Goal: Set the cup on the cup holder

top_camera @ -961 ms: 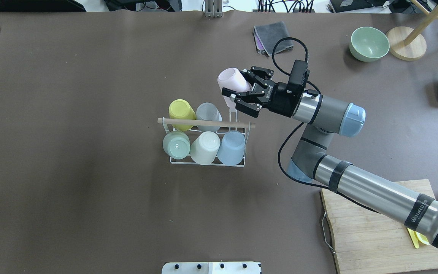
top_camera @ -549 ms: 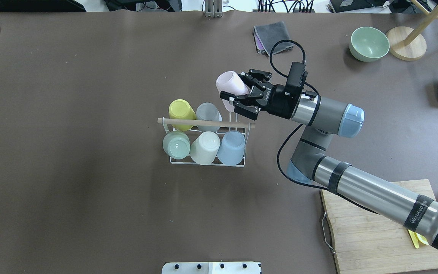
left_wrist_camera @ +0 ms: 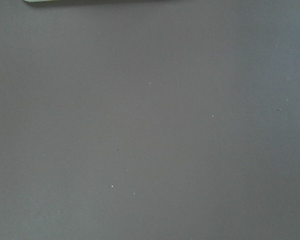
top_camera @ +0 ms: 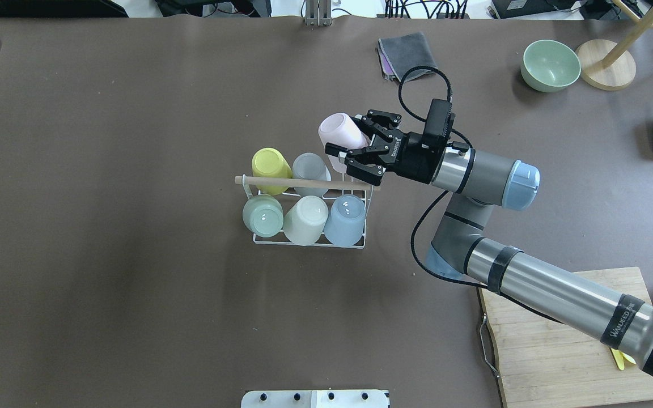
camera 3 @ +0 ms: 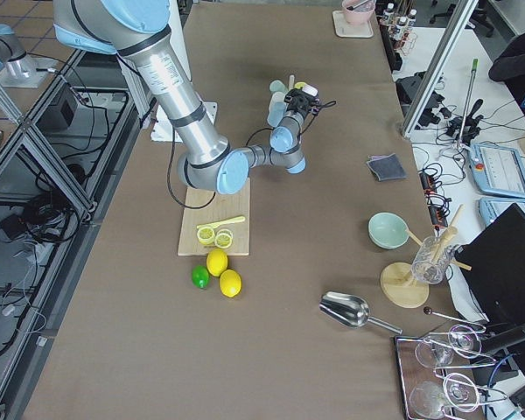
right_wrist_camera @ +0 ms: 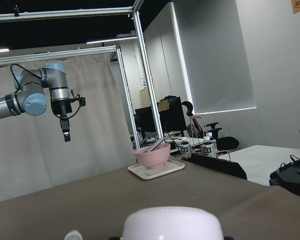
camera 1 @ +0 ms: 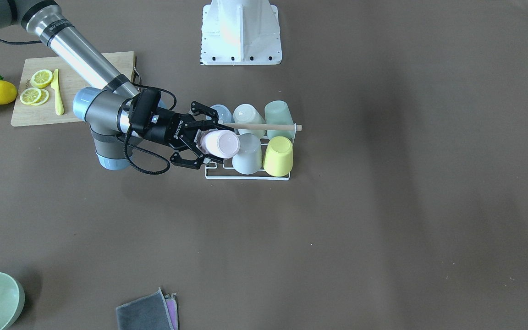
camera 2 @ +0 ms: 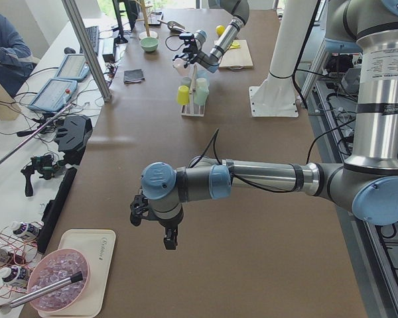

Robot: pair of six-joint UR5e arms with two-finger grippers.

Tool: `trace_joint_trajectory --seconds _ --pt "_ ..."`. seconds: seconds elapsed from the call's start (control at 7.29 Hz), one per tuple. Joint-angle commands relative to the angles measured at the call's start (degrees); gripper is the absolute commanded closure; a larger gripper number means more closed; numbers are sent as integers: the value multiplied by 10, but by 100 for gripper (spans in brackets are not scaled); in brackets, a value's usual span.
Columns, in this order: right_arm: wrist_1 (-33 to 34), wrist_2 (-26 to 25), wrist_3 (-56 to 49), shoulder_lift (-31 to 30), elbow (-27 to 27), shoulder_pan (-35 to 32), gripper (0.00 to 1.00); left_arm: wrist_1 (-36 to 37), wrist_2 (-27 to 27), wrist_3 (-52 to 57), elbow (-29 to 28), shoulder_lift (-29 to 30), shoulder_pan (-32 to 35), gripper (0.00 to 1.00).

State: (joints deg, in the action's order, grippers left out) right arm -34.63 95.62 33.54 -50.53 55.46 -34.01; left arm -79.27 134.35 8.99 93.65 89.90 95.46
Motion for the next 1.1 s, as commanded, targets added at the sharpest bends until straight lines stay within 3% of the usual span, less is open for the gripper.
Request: trace_joint_trajectory --seconds 0.0,0.96 --pt "-1 0 -3 -6 3 5 100 3 1 1 1 -3 5 2" --pt "-3 1 2 -14 5 7 100 3 0 0 -2 -2 7 2"
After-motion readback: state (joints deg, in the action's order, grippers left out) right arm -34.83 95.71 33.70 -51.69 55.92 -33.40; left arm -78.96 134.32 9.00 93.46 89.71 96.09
